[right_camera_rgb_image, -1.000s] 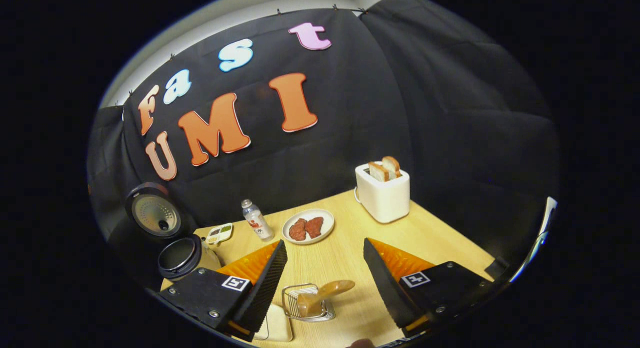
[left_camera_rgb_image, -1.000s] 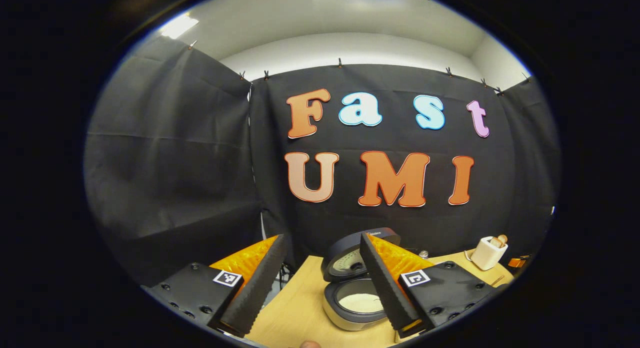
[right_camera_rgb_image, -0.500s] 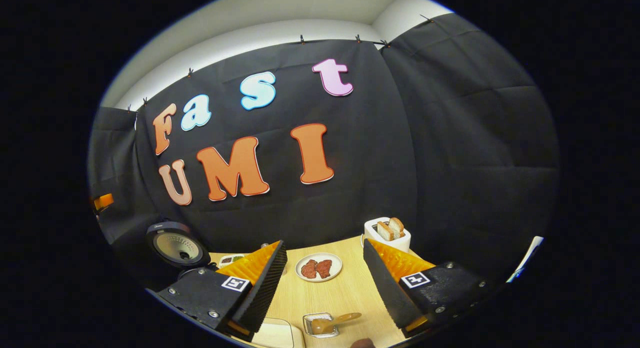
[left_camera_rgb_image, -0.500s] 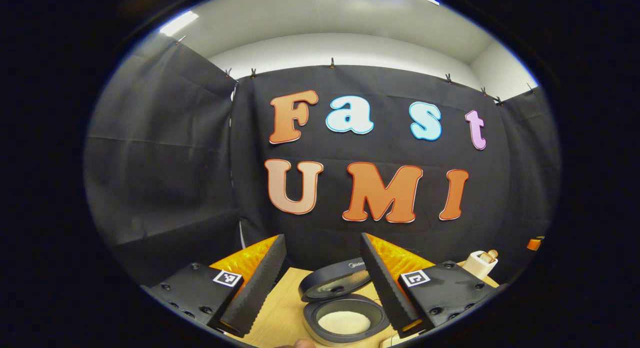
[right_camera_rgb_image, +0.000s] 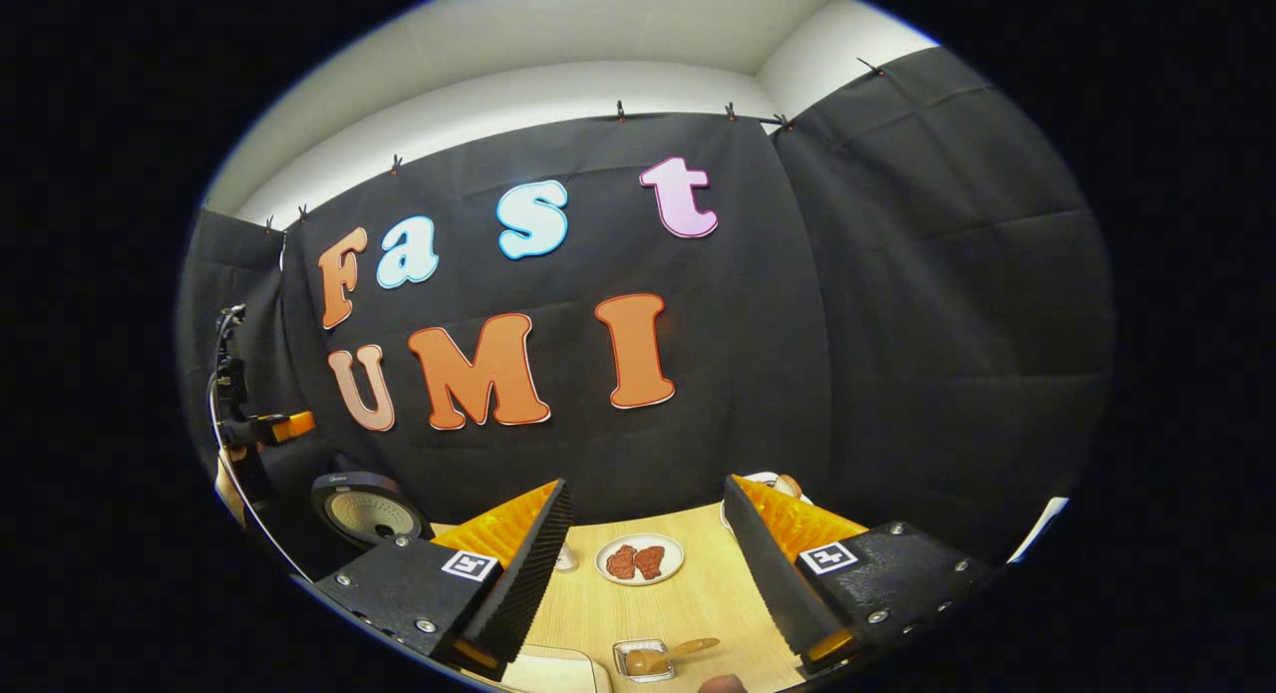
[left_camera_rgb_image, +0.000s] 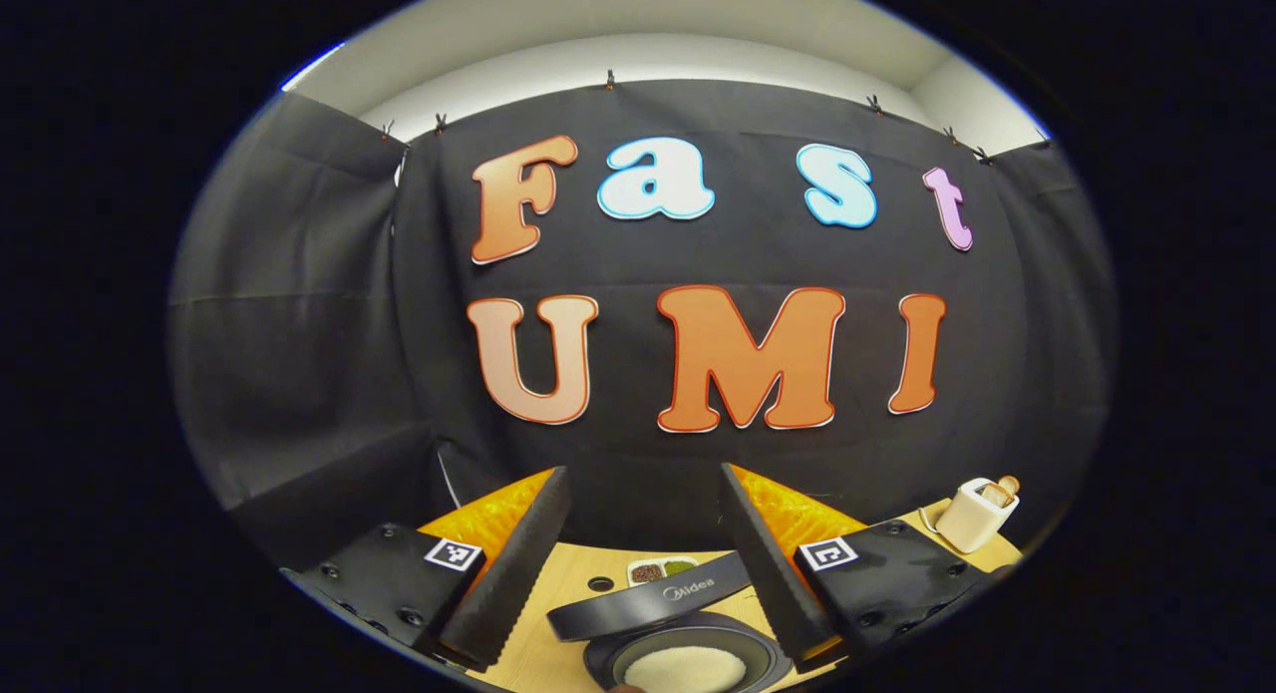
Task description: Close the left gripper, press the button to open the rice cooker; take a wooden spoon from the chopstick holder with the right hand, scoop a spoonful of rice and pour it into the rice cooker, then put the wooden spoon back into the chopstick holder.
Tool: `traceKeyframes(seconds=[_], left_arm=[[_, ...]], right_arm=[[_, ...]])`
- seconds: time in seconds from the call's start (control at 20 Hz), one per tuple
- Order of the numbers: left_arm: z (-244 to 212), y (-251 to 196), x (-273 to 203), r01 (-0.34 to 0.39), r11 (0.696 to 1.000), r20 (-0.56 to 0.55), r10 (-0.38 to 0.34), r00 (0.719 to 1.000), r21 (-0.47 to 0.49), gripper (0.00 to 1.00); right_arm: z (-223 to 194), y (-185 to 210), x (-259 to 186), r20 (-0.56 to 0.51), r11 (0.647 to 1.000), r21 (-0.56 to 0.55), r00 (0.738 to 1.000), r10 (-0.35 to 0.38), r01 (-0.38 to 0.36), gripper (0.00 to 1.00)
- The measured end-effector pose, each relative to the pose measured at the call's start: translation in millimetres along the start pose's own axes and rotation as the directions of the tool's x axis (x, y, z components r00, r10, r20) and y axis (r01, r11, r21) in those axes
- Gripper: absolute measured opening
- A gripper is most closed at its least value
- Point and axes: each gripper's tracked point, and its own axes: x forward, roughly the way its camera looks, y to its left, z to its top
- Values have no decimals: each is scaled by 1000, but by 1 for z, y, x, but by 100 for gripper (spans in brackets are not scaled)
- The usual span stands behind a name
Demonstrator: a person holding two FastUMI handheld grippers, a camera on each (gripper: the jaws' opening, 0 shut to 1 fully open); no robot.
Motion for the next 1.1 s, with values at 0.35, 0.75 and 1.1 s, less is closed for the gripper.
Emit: traceKeyframes(seconds=[0.35, 0.75, 1.1], left_arm=[[-75, 2, 57, -4, 1000, -167, -1, 986, -29, 99], [-104, -15, 37, 48, 996, -204, -62, 977, -74, 99], [-158, -58, -21, 144, 986, -254, -163, 953, -89, 100]], right_arm=[[11, -5, -7, 7, 999, -39, 1000, -26, 26, 94], [16, -2, -13, 26, 999, -45, 1000, -15, 16, 95], [-1, 24, -22, 5, 998, -20, 998, 67, -67, 94]])
